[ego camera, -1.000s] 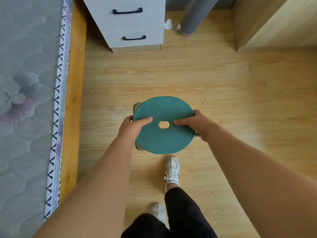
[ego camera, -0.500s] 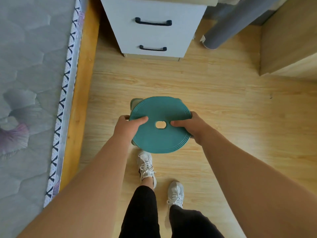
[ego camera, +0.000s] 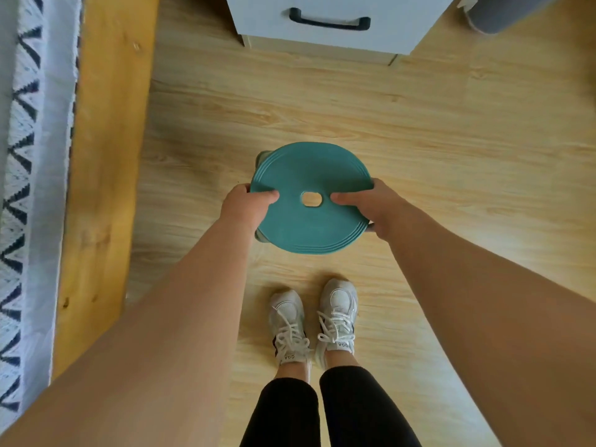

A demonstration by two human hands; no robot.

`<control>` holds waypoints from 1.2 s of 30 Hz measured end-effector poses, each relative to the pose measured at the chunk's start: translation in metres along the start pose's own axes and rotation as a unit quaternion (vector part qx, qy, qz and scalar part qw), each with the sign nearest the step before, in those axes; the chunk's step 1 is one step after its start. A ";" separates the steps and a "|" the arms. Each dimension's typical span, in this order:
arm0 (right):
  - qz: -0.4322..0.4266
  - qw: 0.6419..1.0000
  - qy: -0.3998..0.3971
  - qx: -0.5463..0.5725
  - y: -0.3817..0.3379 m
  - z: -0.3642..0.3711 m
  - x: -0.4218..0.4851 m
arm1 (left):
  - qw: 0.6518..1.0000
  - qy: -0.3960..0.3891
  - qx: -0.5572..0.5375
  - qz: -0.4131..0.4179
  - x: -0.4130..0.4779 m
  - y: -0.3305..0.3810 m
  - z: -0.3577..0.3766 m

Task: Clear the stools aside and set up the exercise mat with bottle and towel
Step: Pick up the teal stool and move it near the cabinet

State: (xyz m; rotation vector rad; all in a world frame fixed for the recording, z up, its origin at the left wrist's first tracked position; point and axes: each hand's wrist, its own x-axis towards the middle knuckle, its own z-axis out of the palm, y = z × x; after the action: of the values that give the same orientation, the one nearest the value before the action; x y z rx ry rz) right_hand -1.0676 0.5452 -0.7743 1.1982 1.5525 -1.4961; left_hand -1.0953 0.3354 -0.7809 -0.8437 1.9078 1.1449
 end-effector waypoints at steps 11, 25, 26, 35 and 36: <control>0.035 0.998 0.030 -0.043 0.002 0.015 0.067 | 0.997 -0.005 0.051 -0.064 0.058 -0.001 0.024; 0.019 0.990 0.043 -0.134 -0.015 0.001 0.025 | 0.996 -0.041 0.067 -0.034 0.008 0.024 0.029; 0.014 0.989 0.046 -0.138 -0.017 0.000 0.020 | 0.996 -0.038 0.069 -0.029 0.002 0.027 0.029; -0.026 0.982 0.017 -0.188 -0.072 -0.027 -0.117 | 0.990 -0.054 0.126 0.025 -0.122 0.089 0.005; -0.028 0.981 0.018 -0.190 -0.078 -0.032 -0.135 | 0.988 -0.057 0.138 0.034 -0.137 0.098 0.003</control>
State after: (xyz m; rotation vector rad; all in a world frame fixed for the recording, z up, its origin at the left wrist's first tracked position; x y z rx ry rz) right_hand -1.0865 0.5598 -0.6171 0.9691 1.8086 -1.1465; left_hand -1.1061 0.3972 -0.6242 -0.5547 1.9535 0.9192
